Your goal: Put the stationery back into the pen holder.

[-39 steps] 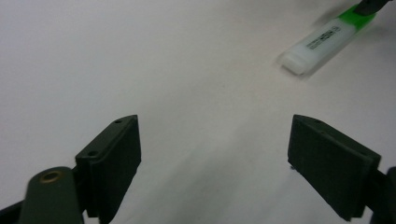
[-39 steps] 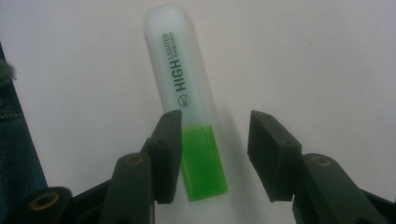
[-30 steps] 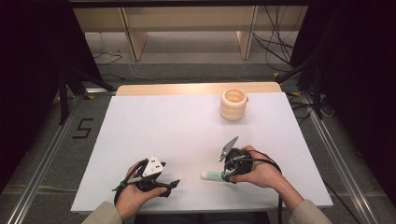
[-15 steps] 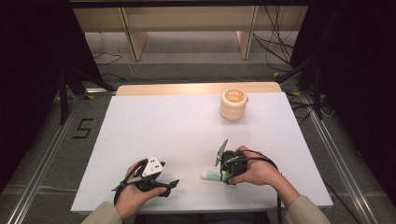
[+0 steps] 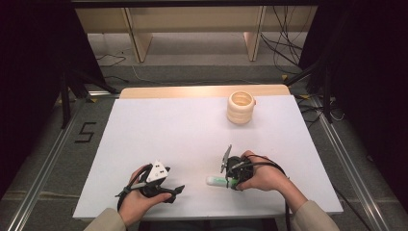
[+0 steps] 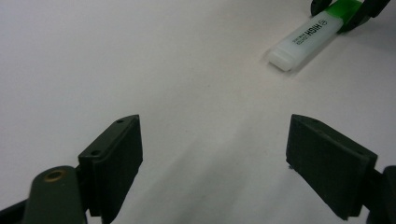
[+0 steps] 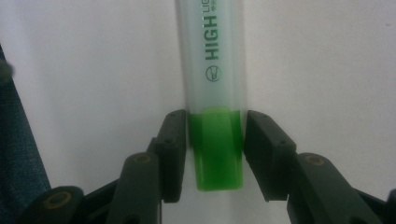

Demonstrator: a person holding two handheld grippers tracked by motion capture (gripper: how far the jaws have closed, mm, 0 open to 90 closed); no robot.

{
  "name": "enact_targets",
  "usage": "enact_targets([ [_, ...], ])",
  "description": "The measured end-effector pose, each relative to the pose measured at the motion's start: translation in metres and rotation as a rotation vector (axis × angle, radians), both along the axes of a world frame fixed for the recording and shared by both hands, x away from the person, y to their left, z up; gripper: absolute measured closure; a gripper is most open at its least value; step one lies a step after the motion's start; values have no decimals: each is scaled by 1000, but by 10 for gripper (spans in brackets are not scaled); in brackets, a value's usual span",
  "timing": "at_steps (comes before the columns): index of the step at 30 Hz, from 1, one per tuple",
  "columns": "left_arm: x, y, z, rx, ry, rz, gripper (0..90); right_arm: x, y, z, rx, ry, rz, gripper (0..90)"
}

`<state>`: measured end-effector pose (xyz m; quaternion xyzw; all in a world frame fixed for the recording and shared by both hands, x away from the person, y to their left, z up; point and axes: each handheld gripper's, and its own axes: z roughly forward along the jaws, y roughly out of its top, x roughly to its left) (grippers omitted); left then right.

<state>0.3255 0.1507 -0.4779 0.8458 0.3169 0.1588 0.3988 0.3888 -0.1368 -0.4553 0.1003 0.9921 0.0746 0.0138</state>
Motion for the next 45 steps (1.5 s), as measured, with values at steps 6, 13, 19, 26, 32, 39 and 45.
enact_targets([
  [6,0,0,0,1,1,-2,184,0,0,0,-8,-1,5,635],
  [13,0,0,0,1,1,-4,185,0,0,0,-3,4,11,669],
  [19,0,0,0,-1,2,-4,190,0,-3,1,14,-5,-4,672],
  [26,0,-2,0,-5,-13,-44,234,-1,-6,6,61,-21,2,672],
  [32,3,-9,8,-33,-50,-118,265,-5,-2,12,111,-39,37,672],
  [39,12,-28,14,-19,-56,-279,291,-11,10,18,133,-40,96,672],
  [45,21,-44,13,19,-57,-375,325,-14,17,20,141,-33,119,672],
])
